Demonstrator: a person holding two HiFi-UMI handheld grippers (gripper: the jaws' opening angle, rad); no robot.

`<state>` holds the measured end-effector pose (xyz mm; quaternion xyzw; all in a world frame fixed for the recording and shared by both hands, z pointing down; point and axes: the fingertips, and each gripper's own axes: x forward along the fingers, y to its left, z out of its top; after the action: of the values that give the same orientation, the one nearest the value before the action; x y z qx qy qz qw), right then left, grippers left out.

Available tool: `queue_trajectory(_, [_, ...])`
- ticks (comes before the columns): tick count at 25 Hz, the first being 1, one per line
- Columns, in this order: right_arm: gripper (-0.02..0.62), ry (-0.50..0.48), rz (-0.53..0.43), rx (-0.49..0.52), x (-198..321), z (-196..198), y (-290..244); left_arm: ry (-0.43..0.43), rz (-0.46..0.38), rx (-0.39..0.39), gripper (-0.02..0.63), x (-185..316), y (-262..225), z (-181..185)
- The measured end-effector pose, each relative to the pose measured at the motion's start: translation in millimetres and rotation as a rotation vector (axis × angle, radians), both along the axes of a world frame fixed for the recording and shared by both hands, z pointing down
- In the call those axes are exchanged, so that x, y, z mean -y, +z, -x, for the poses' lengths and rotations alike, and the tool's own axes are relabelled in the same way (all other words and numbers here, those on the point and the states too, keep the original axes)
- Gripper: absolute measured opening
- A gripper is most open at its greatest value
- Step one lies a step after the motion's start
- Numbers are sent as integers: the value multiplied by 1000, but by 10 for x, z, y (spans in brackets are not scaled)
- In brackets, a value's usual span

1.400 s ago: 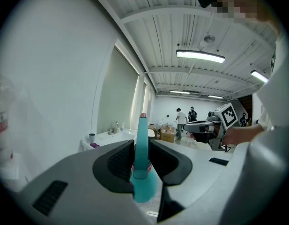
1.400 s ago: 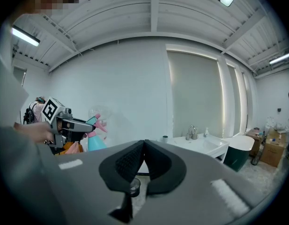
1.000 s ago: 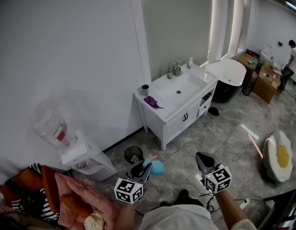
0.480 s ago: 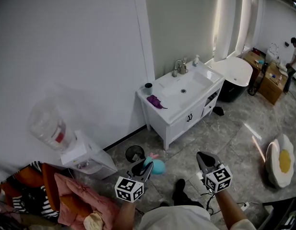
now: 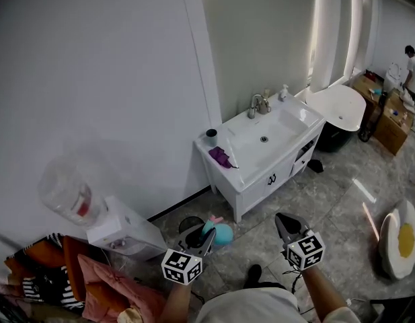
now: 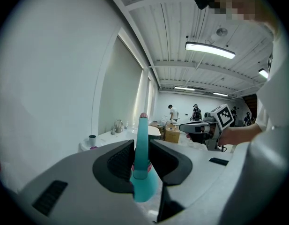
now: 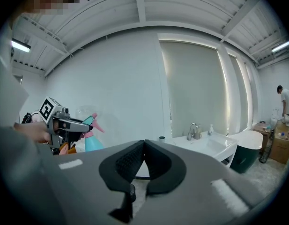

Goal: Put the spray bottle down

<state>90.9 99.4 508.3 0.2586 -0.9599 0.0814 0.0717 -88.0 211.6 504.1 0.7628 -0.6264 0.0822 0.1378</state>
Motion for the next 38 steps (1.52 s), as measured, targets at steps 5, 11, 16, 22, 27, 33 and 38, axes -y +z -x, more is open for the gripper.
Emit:
queue_trajectory(5, [11,-27,-12,3,503,62,-32,-30,-6,14,101,448,-38,25])
queue_trajectory(11, [11,-32,7,1,1019,50,47,-54,0,18,101,913,27,13])
queue_trajectory(16, [11,-34,35,-15,1248,40,165,-53,15,7,101,1163,100,-20])
queue_trajectory(22, [11,-24,57,-23,1467,76,265,-52,42,-5,101,1386,216,43])
queue_trajectory(27, [11,-7,76,-36,1706,187,367,-33,51,-10,101,1679,284,194])
queue_trajectory(33, [11,38,83,-50,2175,444,420,12,56,-10,101,2233,325,542])
queue_trajectory(38, [11,76,85,-63,2579,742,444,51,52,-8,101,2720,329,891])
